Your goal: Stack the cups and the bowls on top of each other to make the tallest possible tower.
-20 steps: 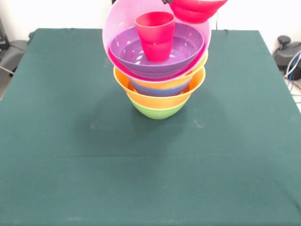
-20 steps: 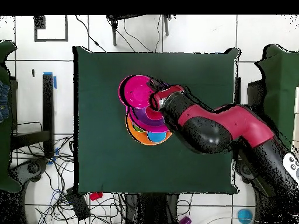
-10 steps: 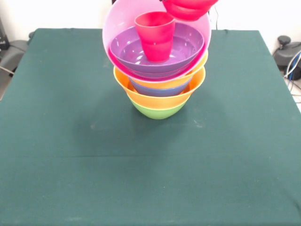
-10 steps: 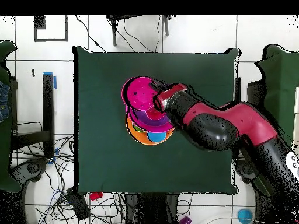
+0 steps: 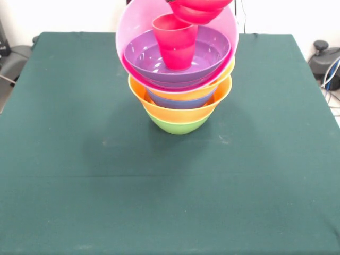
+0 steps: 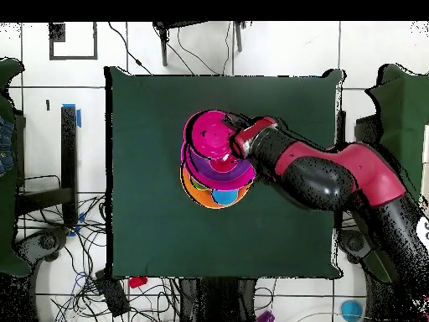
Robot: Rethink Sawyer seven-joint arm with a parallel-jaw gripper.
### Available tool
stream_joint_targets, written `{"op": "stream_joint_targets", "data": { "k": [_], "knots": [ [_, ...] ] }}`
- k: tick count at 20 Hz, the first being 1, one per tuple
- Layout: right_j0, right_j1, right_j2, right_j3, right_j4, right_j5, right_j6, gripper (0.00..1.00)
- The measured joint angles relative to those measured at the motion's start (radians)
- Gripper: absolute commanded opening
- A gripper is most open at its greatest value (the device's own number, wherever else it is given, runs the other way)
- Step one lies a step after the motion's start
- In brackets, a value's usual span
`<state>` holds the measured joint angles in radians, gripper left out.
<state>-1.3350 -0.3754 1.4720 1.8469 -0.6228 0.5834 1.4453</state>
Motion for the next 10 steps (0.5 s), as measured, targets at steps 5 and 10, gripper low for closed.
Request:
{"op": "stream_joint_targets", "data": {
  "k": [5,10],
  "knots": [
    [-0.005,0.014,0.0,-0.02,0.0,0.014,-0.009,0.0],
    [-0.007,0.015,0.0,-0.032,0.0,0.015,-0.009,0.0]
  ]
}}
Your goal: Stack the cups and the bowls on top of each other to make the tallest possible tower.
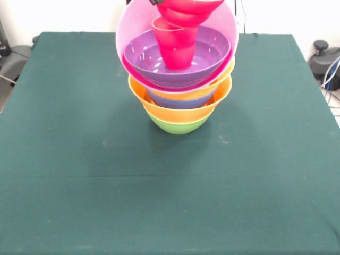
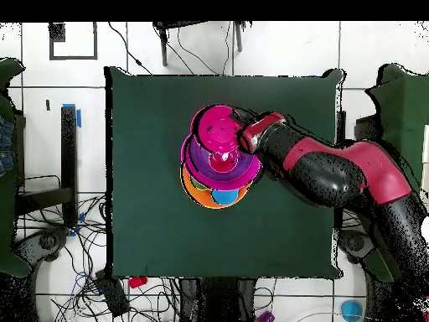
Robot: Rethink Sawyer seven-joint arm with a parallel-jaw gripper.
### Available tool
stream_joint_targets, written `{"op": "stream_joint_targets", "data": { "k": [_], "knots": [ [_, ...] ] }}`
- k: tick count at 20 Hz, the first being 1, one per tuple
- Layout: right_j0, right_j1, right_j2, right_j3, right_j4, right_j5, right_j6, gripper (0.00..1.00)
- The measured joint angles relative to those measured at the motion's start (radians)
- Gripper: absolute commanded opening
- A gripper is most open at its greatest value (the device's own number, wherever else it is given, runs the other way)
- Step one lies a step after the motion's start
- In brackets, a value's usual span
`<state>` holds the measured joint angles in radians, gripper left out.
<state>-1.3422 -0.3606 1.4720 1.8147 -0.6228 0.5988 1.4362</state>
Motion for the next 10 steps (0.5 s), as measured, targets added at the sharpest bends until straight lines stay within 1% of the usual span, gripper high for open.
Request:
{"op": "stream_joint_targets", "data": {
  "k": [4,10],
  "knots": [
    [0.0,-0.001,0.0,-0.001,0.0,0.0,0.0,0.0],
    [-0.001,-0.003,0.0,-0.001,0.0,0.03,0.0,0.0]
  ]
}}
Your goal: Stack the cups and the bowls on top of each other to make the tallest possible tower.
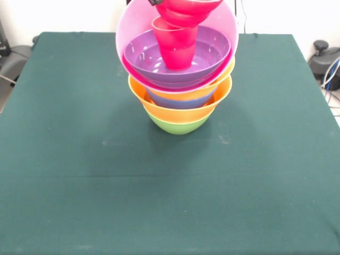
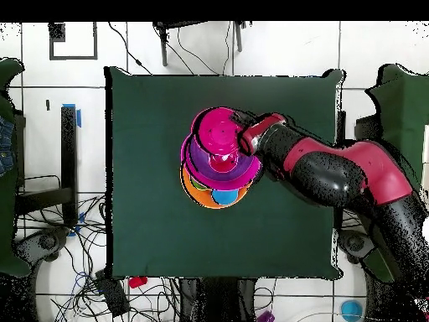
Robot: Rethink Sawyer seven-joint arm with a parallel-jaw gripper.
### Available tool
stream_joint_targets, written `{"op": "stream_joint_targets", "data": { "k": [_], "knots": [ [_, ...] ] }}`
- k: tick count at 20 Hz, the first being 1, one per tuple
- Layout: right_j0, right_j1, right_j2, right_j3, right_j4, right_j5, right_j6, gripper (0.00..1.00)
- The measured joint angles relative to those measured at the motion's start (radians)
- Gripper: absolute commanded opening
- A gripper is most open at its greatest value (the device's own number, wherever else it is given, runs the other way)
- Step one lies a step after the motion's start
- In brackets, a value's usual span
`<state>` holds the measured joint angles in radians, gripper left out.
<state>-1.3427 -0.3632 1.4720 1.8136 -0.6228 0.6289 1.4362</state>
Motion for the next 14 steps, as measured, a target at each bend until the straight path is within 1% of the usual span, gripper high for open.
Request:
{"op": "stream_joint_targets", "data": {
  "k": [4,14],
  "knots": [
    [-0.003,0.0,0.001,0.0,0.0,0.033,0.0,0.0],
    [-0.028,0.0,0.0,0.0,0.0,0.068,0.0,0.0]
  ]
}}
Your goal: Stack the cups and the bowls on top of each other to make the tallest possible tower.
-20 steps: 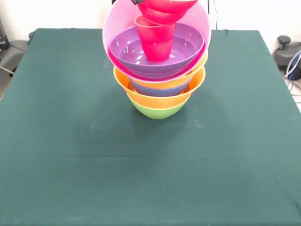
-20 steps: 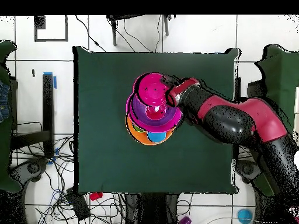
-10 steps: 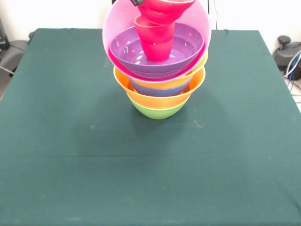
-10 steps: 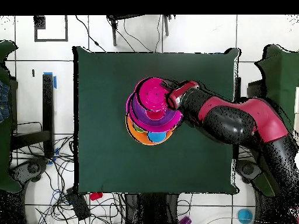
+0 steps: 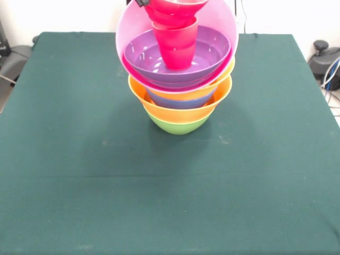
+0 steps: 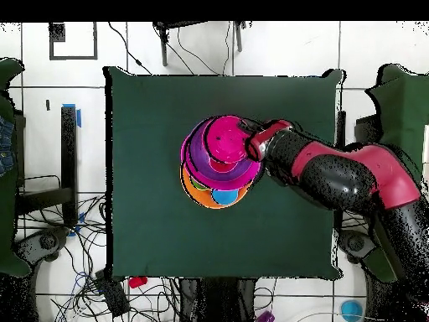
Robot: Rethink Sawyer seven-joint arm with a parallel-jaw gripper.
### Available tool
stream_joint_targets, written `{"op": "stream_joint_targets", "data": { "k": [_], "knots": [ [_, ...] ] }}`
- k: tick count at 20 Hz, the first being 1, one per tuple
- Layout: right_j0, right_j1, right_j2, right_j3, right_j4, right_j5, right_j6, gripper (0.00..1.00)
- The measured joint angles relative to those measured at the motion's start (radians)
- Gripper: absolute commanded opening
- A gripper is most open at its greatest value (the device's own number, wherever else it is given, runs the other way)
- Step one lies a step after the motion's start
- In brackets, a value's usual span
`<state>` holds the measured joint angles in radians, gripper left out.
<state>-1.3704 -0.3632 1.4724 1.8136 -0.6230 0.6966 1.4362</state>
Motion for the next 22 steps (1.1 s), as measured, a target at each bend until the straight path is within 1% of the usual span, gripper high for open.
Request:
{"op": "stream_joint_targets", "data": {
  "k": [8,22],
  "knots": [
    [-0.012,0.0,0.0,0.001,-0.001,0.029,0.0,0.0],
    [-0.016,-0.02,0.008,0.02,-0.012,0.029,0.0,0.0]
  ]
}}
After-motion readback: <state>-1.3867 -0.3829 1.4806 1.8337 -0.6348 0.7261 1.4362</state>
